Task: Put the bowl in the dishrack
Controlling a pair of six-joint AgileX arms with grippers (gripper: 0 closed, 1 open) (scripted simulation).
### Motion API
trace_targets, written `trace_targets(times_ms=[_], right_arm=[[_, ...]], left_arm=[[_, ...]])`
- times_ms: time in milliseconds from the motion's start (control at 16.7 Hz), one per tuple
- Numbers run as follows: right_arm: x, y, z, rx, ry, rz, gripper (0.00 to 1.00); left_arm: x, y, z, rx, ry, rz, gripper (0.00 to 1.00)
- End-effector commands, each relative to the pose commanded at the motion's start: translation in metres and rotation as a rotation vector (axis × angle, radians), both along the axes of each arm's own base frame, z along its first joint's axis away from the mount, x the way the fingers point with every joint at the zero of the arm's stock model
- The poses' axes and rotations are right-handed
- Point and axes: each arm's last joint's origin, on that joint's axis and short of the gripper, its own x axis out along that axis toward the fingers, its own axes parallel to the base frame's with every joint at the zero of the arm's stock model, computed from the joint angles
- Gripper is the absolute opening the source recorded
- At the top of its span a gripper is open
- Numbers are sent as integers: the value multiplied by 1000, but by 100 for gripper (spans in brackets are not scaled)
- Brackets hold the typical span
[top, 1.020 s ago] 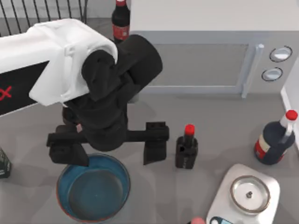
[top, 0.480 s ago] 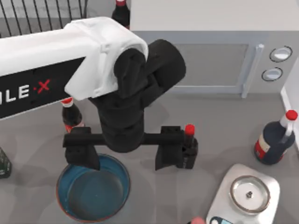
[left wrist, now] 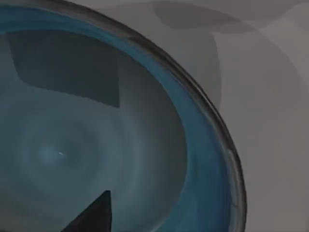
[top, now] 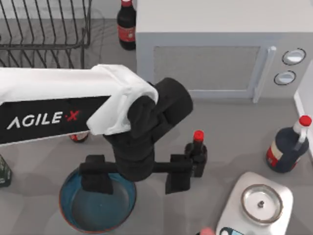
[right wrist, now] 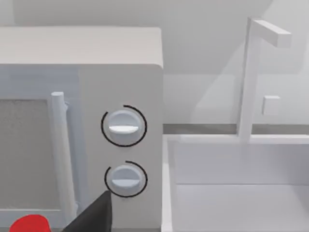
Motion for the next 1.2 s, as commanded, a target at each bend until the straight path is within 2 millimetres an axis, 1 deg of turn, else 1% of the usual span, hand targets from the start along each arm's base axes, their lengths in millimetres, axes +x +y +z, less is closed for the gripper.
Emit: trace_targets(times_ms=[120, 180, 240, 480, 1200], right_arm=[[0, 0, 0, 0, 0, 0, 100], [0, 0, 0, 0, 0, 0, 100], [0, 0, 0, 0, 0, 0, 100], [0, 0, 0, 0, 0, 0, 100], [0, 0, 0, 0, 0, 0, 100]], left_arm=[[-2, 1, -20, 3, 3, 0, 100], [-3, 2, -27, 7, 6, 0, 100], [-4, 3, -30, 9, 8, 0, 100], [-4, 3, -31, 9, 9, 0, 100], [-4, 3, -31, 9, 9, 0, 10]])
